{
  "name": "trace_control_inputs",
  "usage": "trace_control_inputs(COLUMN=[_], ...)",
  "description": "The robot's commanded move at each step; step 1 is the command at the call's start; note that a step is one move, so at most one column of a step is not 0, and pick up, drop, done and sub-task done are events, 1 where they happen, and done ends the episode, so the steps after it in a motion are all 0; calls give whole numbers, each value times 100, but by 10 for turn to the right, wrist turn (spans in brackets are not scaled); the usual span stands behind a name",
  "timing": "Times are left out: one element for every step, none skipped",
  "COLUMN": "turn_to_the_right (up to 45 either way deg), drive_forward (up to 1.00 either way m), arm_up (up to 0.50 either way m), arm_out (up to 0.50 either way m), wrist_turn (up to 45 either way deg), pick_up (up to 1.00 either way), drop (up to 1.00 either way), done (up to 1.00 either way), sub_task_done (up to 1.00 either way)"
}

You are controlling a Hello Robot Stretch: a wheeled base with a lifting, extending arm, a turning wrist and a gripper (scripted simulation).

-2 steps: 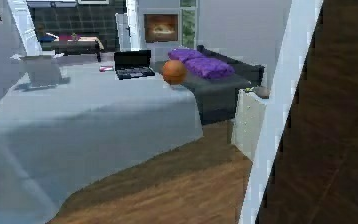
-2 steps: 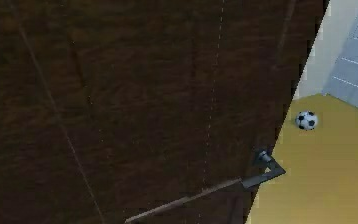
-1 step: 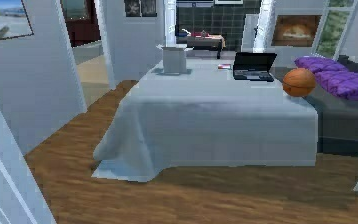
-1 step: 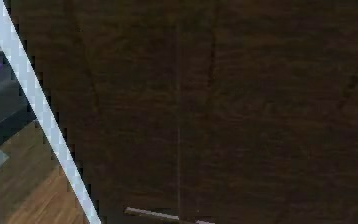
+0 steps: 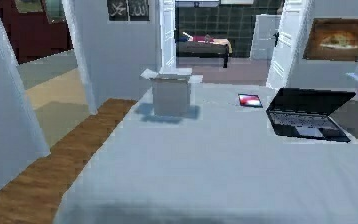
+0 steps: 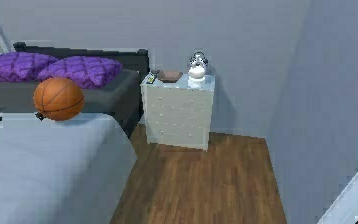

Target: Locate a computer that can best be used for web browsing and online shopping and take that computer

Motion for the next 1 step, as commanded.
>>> trace_control_inputs(turn_to_the_right=[-120], drive_forward=[0], arm_up=[0], arm_out=[0], wrist_turn=[0], pick_up=[0], drop=[0], done=[0], sub_task_done=[0])
